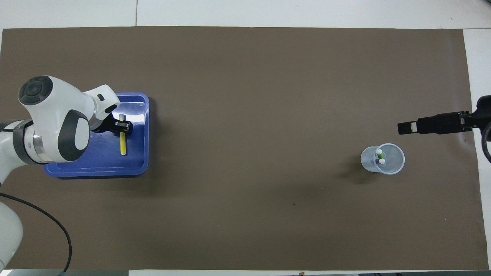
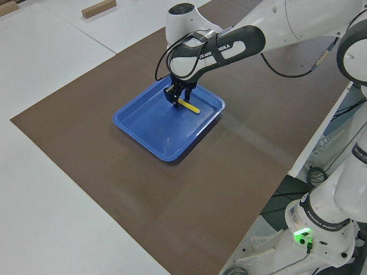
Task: Transfer and insert pens with both arms
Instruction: 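Lift the yellow pen with the left gripper toward the right gripper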
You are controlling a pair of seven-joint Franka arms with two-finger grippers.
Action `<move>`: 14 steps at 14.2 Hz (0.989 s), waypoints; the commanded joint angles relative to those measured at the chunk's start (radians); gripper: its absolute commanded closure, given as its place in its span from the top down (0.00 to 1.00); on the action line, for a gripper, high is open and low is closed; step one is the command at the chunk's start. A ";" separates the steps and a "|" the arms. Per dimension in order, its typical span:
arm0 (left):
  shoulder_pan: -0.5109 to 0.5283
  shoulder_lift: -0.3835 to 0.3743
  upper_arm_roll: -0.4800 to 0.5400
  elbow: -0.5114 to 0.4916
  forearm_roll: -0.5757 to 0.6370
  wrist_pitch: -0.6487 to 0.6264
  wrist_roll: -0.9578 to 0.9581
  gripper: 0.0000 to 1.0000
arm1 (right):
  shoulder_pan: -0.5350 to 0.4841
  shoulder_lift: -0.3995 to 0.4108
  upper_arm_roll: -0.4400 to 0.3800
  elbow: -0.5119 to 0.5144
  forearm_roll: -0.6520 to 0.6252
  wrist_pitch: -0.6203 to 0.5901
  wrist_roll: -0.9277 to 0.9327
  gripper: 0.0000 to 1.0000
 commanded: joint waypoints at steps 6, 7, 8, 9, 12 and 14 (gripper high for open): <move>-0.003 0.010 0.001 0.044 0.010 -0.038 -0.011 0.00 | 0.030 -0.024 0.014 -0.058 0.127 -0.020 0.305 1.00; -0.001 0.010 -0.001 0.061 0.009 -0.067 -0.026 0.00 | 0.039 -0.024 0.014 -0.059 0.144 -0.006 0.336 1.00; -0.003 0.007 -0.001 0.083 0.006 -0.102 -0.043 0.00 | 0.041 -0.024 0.014 -0.059 0.156 0.003 0.357 1.00; -0.004 0.001 -0.002 0.107 0.003 -0.151 -0.069 0.00 | 0.048 -0.024 0.015 -0.061 0.165 0.017 0.391 1.00; -0.029 -0.032 -0.007 0.210 -0.020 -0.347 -0.270 0.00 | 0.120 -0.022 0.020 -0.061 0.199 0.104 0.511 1.00; -0.053 -0.065 -0.007 0.265 -0.085 -0.443 -0.411 0.00 | 0.180 -0.022 0.020 -0.064 0.199 0.155 0.563 1.00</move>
